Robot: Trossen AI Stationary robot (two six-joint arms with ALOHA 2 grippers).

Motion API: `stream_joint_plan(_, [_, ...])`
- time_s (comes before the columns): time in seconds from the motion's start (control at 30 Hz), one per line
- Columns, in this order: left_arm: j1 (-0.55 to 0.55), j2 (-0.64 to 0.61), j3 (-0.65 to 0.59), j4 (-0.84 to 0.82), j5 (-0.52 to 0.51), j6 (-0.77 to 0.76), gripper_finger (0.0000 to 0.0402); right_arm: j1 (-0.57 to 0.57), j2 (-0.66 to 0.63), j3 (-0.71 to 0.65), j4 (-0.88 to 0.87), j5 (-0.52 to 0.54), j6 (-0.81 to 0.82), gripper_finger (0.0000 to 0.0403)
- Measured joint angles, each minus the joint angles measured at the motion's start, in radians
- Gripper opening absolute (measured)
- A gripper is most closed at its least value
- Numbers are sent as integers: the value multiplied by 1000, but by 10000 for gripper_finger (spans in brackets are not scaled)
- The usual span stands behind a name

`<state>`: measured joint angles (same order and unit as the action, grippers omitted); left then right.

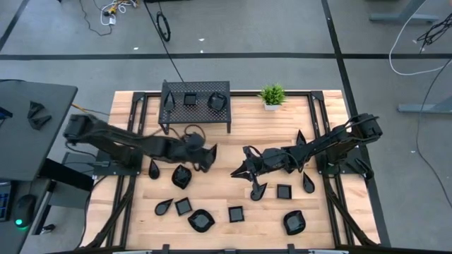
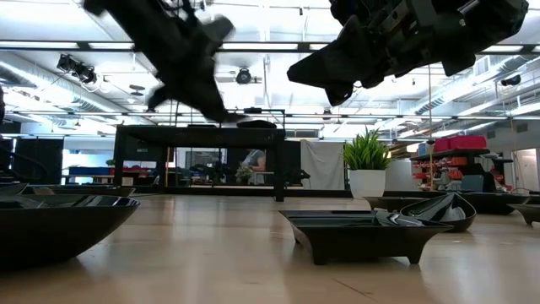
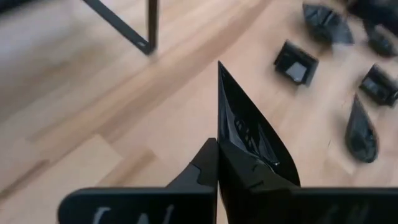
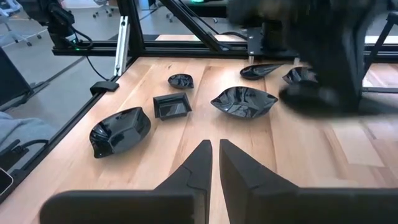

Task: Pick & Place Mini shaped plates
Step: Stack the black drop shaped plate on top of the black drop shaped plates on the shelf

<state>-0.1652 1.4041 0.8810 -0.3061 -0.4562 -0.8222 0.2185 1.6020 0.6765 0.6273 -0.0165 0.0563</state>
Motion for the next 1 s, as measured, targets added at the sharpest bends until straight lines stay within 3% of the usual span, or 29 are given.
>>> stream_joint_plan(0.23, [45, -287, 0, -271, -122, 18, 4, 0, 0, 0, 24, 0, -11, 32])
stream_joint_plan(0.47, [281, -469, 0, -447, -138, 120, 4, 0, 0, 0, 42, 1, -19, 32])
stream_joint_plan(0.73, [570, -475, 0, -453, -95, 274, 4, 0, 0, 0, 61, 1, -38, 32])
stream_joint_plan(1.0, [717, -398, 0, -417, -89, 392, 9, 0, 0, 0, 60, 1, -38, 32])
